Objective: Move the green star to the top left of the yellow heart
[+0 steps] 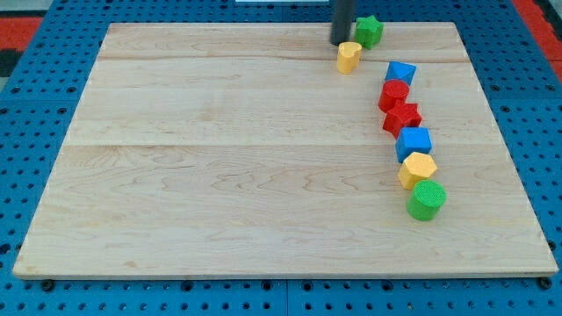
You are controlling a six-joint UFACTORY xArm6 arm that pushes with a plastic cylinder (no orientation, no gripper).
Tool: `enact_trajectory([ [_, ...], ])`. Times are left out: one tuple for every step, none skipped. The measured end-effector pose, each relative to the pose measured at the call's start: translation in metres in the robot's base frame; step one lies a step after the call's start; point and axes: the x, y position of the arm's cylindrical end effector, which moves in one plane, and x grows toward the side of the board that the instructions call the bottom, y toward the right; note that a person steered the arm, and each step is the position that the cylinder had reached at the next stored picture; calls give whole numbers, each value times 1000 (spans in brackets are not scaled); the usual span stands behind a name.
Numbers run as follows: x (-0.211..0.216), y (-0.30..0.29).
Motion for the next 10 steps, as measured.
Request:
enact_trajectory([
  [2, 62],
  [20, 55],
  [23, 116],
  [10, 165],
  [-38, 167],
  [-37, 122],
  [-33, 54],
  [-32, 54],
  [-27, 103],
  [-11, 93],
])
